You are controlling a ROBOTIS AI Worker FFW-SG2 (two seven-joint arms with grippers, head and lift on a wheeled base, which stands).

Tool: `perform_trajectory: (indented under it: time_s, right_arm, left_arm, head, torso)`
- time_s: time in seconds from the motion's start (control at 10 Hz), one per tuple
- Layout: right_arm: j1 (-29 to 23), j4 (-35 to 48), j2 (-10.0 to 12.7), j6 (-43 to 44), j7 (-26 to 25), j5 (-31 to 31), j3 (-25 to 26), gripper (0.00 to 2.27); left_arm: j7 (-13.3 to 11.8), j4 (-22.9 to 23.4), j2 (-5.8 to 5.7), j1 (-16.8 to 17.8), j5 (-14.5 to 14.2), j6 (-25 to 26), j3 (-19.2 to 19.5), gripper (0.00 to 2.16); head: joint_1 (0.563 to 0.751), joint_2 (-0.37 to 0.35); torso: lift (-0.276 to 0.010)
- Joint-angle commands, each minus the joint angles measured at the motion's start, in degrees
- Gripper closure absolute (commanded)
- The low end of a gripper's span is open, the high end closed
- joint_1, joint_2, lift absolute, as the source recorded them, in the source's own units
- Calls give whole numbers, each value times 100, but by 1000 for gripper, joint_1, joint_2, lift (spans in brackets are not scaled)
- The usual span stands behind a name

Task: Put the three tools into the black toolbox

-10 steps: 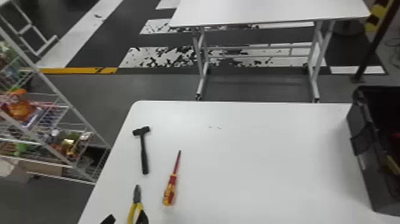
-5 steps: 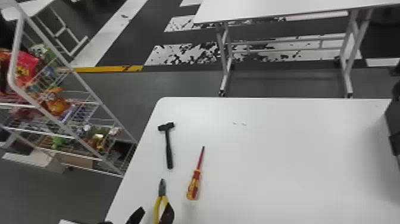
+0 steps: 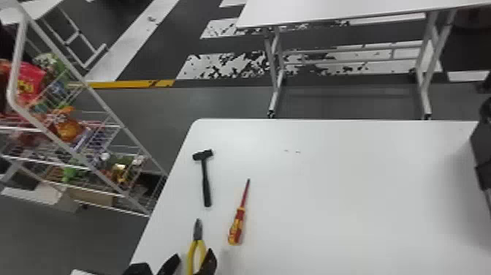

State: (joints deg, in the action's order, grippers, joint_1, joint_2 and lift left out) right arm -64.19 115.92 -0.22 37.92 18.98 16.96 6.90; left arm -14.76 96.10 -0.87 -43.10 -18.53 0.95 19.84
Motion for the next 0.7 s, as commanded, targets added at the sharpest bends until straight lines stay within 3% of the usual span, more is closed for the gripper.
perform_trajectory:
  time_s: [0.0,0.2,0.4,0.5,0.6]
  right_arm:
    - [-32,-8,-4,150,0,0,-14,97]
    - [-67,-17,4,325,0,0,-31,97]
    - [-76,-61,4,501,0,9,-49,97]
    - [-76,-87,13,519,0,9,-58,97]
    - [-76,-122,22,589,0,9,-58,97]
  left_arm:
    - [96,-4,-10,47,87,165,-24,87]
    - [280,-4,-28,91,183,358,-86,103]
    - [280,-12,-36,109,183,376,-86,113]
    - [272,-12,-36,118,183,376,-86,194]
    - [219,-4,-45,118,183,376,-86,424]
  head:
    - [695,321]
    - [695,330]
    - [695,326]
    - [695,325]
    - [695,325]
  torso:
    - [-51]
    - [-51]
    - [-51]
    - [-51]
    - [-51]
